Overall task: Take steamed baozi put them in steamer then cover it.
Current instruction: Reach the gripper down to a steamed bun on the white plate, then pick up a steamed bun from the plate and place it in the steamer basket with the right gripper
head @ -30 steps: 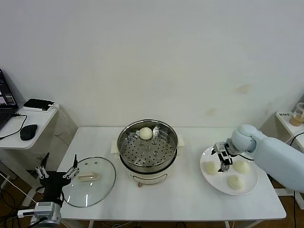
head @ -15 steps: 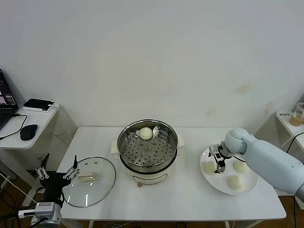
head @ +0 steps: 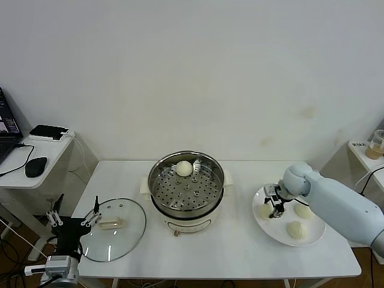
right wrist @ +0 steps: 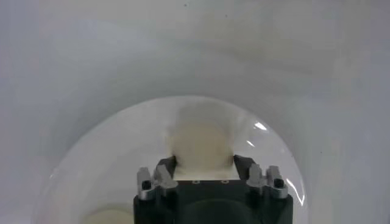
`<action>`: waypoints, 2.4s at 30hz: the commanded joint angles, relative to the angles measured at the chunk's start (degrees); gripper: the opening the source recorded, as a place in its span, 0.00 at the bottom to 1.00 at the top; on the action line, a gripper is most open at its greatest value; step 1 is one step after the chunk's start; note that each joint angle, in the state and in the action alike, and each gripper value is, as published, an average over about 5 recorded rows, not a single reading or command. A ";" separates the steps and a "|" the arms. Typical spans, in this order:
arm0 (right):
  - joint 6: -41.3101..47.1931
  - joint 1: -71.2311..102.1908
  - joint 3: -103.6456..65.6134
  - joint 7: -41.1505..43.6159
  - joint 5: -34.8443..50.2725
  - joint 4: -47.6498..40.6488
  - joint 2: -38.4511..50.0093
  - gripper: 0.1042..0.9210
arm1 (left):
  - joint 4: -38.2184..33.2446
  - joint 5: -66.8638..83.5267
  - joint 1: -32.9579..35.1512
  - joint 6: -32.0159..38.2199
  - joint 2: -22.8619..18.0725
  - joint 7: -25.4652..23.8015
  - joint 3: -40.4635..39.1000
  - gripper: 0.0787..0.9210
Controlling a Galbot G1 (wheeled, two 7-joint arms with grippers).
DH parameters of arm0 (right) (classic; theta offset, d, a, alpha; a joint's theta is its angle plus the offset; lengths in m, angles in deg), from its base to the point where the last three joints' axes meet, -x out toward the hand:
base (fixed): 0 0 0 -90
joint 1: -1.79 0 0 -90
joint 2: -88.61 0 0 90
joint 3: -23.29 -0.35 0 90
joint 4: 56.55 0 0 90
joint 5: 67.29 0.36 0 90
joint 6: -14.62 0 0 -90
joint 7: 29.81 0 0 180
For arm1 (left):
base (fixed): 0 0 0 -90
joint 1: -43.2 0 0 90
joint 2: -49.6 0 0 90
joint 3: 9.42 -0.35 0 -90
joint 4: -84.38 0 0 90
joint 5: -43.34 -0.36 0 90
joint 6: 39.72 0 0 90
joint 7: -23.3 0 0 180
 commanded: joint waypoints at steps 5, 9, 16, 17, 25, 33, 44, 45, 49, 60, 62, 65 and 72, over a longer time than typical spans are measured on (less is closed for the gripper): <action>-0.31 -2.07 0.17 2.88 1.33 1.36 1.91 0.57 | -0.37 -0.01 0.01 -0.13 0.06 0.03 -0.06 0.88; -0.13 -4.10 0.66 4.37 3.36 3.06 4.30 0.58 | -0.71 0.00 -0.05 -0.21 0.06 0.03 -0.20 0.88; 0.46 -8.68 1.99 5.52 7.28 6.32 8.39 0.58 | -1.33 0.11 0.14 -0.19 0.18 0.03 -0.29 0.88; 0.58 -10.19 2.48 5.60 7.99 6.73 8.77 0.58 | -1.45 0.12 0.17 -0.19 0.22 0.03 -0.30 0.88; 2.04 -26.16 10.48 5.62 15.00 7.96 7.51 0.58 | -2.15 0.27 0.26 -0.20 0.52 0.03 -0.29 0.88; 5.23 -40.22 19.68 3.29 25.08 7.97 -2.47 0.58 | -1.93 0.36 0.01 -0.15 0.94 0.06 -0.01 0.88; 9.47 -41.70 21.94 -0.67 34.47 1.30 -22.39 0.59 | -1.17 0.64 -1.14 -0.25 1.08 0.07 0.74 0.88; 9.80 -41.03 21.84 -1.00 35.02 0.49 -24.07 0.59 | -1.20 0.64 -1.15 -0.26 1.10 0.07 0.81 0.88; 11.12 -38.33 22.06 -2.10 36.59 -1.88 -29.07 0.59 | -1.33 0.58 -1.11 -0.28 0.99 0.07 0.93 0.88; 12.91 -32.33 23.78 -3.86 37.15 -7.56 -35.93 0.59 | -1.89 0.57 -1.11 -0.30 0.72 0.06 1.29 0.88; 12.90 -31.64 23.63 -3.90 36.91 -8.81 -36.67 0.60 | -1.87 0.58 -1.09 -0.29 0.69 0.04 1.31 0.88; 12.83 -31.02 23.69 -3.74 36.32 -10.07 -37.36 0.60 | -1.90 0.58 -1.12 -0.28 0.63 0.03 1.30 0.88; 12.62 -30.04 24.15 -3.57 34.02 -12.42 -38.09 0.60 | -1.87 0.60 -1.32 -0.27 0.50 0.02 1.13 0.88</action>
